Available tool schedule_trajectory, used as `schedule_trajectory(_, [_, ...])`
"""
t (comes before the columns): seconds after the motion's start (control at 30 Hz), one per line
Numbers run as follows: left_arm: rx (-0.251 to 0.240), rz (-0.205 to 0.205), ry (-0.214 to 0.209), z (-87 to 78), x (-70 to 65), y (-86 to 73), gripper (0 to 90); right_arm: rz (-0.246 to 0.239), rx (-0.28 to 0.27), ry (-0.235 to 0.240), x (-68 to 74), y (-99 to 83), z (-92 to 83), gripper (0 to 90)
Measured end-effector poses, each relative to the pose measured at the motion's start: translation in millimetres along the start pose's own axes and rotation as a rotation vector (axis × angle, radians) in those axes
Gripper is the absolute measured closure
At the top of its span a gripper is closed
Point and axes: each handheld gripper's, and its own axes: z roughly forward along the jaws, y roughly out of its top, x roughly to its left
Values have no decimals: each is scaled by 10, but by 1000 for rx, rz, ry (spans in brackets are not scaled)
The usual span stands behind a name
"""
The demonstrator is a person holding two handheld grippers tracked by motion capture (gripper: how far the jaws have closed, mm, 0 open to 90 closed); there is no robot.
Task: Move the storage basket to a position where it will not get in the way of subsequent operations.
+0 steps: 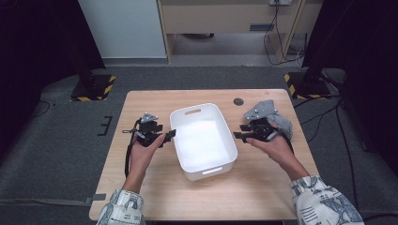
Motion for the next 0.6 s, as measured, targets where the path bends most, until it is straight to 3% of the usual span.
schedule_trajectory(0.1, [4,2,-8,-20,-8,-41,305,-1,47,8,5,-59,102,532])
schedule_trajectory(0.27, [5,2,-16,-25,1,-65,306,-6,56,34,58,-67,180,549])
schedule_trajectory(0.6, [20,12,16,-32,90,-96,319,-32,59,69,288,2,388,507])
